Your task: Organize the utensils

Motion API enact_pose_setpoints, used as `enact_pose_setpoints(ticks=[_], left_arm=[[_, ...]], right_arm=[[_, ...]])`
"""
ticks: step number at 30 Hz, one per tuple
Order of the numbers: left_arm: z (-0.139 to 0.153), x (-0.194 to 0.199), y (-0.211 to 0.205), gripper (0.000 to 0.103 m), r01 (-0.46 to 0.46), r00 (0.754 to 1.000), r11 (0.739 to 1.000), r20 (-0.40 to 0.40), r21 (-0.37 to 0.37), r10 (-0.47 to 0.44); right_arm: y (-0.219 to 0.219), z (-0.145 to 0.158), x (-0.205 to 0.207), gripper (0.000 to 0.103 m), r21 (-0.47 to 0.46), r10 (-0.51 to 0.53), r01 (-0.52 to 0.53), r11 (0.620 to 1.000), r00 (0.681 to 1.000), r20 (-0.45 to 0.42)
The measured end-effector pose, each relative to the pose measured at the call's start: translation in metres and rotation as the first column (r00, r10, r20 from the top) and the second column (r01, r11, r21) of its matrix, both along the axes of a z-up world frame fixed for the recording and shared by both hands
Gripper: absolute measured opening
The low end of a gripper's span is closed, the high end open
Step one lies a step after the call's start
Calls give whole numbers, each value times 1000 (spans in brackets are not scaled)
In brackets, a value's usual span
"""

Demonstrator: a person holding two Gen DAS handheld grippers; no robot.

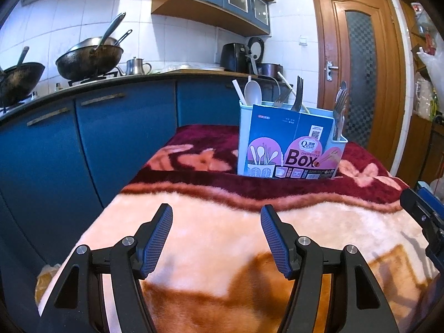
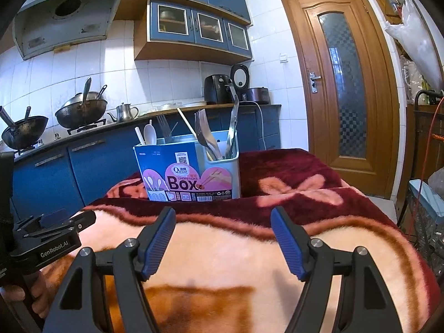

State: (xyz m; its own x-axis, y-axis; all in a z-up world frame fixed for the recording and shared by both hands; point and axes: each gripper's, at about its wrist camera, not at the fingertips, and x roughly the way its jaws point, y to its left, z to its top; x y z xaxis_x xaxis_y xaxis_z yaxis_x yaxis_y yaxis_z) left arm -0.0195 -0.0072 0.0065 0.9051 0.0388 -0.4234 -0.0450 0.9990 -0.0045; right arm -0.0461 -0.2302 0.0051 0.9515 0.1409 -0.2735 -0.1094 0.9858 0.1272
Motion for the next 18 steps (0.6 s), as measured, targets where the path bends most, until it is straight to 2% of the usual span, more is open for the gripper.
enact_pose_setpoints(ticks=[18], left_arm=[[0, -1, 0, 67, 1, 1000, 1000, 2, -1, -1]], right_arm=[[0, 0, 0, 74, -2, 4, -4, 1000, 1000, 3]])
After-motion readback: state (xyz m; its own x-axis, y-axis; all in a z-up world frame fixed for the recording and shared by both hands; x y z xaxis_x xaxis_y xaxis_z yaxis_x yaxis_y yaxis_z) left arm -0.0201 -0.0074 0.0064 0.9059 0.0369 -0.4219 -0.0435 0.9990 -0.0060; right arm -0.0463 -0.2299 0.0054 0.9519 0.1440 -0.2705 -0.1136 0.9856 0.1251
